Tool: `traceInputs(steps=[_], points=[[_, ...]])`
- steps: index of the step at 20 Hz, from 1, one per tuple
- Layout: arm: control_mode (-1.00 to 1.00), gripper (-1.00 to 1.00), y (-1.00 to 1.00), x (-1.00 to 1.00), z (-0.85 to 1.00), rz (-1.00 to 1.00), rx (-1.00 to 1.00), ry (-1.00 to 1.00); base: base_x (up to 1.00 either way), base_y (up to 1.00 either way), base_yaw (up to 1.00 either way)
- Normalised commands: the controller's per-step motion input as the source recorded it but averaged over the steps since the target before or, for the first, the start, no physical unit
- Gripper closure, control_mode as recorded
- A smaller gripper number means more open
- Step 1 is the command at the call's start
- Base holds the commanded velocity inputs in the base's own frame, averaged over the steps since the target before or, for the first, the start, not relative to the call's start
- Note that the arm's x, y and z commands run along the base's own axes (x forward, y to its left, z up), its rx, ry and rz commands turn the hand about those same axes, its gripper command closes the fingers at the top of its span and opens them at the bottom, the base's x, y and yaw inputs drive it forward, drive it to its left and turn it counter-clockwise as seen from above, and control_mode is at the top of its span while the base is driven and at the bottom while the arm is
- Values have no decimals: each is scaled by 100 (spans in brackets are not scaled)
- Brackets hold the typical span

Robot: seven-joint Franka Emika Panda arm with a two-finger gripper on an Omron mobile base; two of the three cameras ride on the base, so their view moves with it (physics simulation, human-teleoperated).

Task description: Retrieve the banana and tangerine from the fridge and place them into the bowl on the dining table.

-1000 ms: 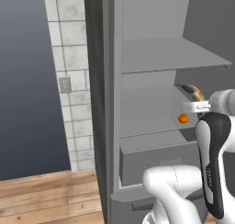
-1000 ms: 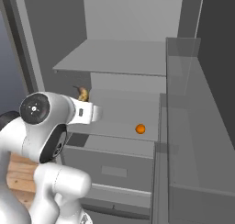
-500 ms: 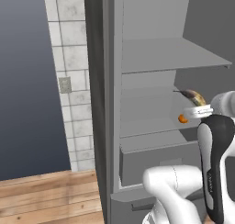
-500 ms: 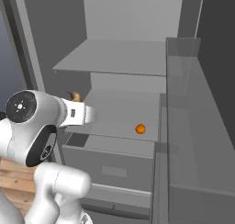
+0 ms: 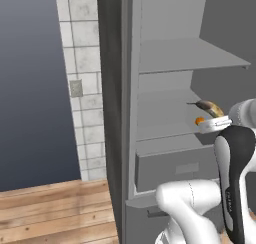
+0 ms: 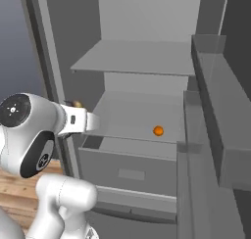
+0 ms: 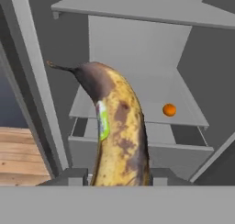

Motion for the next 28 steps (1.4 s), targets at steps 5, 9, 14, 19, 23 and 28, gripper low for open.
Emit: traceInputs(steps=[5,9,14,19,23,28], points=[[100,100,0,0,0,0,0,0,-42,60,-4],[100,100,0,0,0,0,0,0,-53,53,-2],[100,100,0,0,0,0,0,0,-66,48,-1],[100,100,0,0,0,0,0,0,-66,49,-3],[100,100,0,0,0,0,0,0,-56,52,-2],[100,100,0,0,0,0,0,0,-54,49,-2]])
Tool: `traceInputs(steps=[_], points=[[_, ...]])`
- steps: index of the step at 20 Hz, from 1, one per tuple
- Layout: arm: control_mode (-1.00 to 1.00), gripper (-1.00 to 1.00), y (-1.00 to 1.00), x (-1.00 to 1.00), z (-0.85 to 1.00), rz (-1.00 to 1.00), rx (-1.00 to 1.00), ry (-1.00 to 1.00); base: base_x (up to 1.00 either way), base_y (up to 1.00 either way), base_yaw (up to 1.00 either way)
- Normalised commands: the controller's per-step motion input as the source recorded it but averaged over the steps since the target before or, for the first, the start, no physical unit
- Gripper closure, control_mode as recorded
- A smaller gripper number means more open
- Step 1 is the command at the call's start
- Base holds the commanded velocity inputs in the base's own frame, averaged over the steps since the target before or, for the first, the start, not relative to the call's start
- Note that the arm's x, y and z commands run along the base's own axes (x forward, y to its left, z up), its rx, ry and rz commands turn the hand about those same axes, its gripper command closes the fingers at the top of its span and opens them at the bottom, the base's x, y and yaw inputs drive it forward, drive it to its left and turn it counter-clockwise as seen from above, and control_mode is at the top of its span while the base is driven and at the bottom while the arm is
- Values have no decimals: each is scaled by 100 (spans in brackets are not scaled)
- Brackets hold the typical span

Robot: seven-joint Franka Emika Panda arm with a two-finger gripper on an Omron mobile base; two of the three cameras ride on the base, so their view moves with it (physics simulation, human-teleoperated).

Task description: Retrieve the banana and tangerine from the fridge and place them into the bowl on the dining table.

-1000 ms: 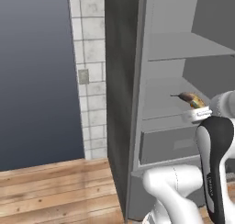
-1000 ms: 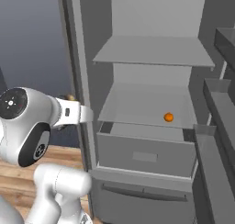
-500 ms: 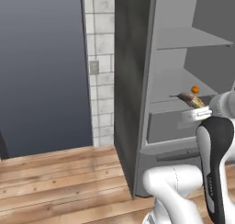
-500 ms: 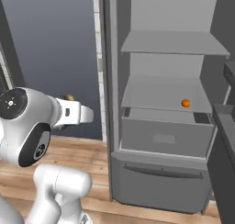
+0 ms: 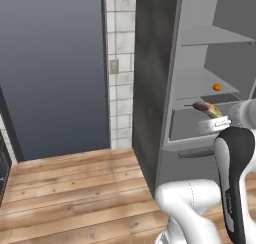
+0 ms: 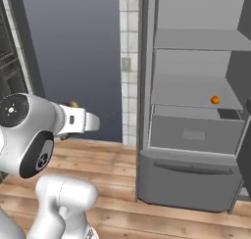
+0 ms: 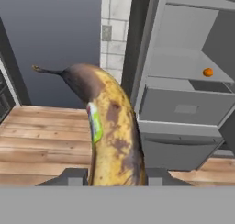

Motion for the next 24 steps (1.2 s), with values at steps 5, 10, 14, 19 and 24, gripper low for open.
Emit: traceInputs(steps=[5,10,14,19,24], points=[[100,100,0,0,0,0,0,0,-68,16,-7],[100,100,0,0,0,0,0,0,-79,0,-10],[100,100,0,0,0,0,0,0,-75,0,-10],[100,100,0,0,0,0,0,0,-70,0,-10],[100,100,0,0,0,0,0,0,-65,0,-11]])
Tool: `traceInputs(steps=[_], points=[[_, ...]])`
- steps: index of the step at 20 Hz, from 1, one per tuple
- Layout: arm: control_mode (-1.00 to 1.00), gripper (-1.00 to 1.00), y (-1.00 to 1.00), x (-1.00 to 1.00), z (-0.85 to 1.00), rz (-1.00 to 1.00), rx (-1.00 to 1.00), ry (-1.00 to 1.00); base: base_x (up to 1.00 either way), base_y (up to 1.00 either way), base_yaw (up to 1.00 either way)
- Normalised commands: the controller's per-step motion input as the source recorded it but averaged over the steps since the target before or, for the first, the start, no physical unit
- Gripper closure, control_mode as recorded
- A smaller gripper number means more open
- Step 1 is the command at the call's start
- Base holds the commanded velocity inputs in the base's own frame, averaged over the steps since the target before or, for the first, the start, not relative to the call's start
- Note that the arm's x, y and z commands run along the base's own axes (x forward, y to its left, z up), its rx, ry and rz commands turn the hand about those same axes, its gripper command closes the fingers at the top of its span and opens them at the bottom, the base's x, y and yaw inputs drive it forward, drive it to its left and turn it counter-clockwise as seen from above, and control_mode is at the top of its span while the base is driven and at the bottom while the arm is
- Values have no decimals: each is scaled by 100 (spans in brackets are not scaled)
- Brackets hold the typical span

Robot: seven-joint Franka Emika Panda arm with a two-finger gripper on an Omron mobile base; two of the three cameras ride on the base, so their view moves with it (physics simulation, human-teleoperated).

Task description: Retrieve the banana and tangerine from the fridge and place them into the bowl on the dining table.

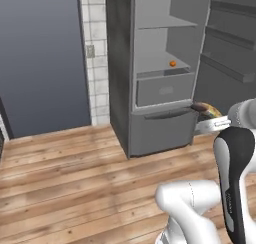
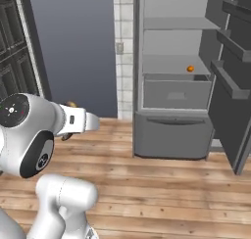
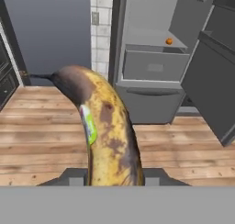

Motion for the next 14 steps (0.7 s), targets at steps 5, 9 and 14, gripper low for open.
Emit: traceInputs(steps=[5,9,14], points=[[100,100,0,0,0,0,0,0,-62,-1,-15],[100,100,0,0,0,0,0,0,-62,-2,-18],[100,100,0,0,0,0,0,0,-63,-8,-21]])
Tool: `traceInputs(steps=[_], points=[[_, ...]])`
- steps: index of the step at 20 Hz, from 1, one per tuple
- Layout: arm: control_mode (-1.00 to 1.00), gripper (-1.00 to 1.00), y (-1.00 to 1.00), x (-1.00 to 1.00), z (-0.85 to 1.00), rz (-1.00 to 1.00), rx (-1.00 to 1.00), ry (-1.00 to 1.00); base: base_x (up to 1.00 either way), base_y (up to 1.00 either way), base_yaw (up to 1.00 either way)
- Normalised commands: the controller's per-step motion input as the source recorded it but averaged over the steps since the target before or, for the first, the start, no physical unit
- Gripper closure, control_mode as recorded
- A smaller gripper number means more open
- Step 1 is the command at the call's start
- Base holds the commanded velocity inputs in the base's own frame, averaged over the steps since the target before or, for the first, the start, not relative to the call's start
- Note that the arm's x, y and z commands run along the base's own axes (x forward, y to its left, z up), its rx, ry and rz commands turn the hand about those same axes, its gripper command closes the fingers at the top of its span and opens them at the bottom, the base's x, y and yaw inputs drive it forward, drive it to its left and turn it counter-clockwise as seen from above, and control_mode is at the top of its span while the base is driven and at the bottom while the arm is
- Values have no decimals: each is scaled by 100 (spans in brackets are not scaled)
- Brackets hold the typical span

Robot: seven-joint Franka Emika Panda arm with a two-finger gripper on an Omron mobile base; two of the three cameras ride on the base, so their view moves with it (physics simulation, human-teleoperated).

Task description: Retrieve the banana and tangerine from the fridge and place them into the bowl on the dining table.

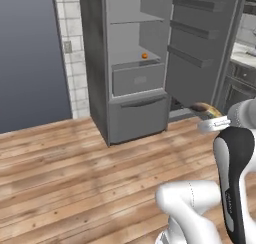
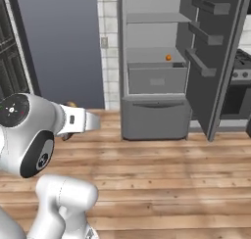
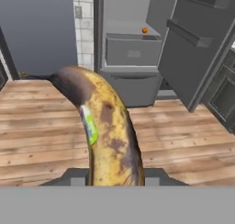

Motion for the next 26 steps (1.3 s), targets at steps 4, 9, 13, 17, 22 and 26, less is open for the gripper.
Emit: traceInputs(steps=[4,9,13,17,22,26], points=[[100,100,0,0,0,0,0,0,-63,-21,-21],[100,100,0,0,0,0,0,0,-66,-28,-20],[100,100,0,0,0,0,0,0,-65,-27,-19],[100,100,0,0,0,0,0,0,-63,-29,-18],[100,100,0,0,0,0,0,0,-60,-30,-17],[100,100,0,0,0,0,0,0,-66,-36,-18]])
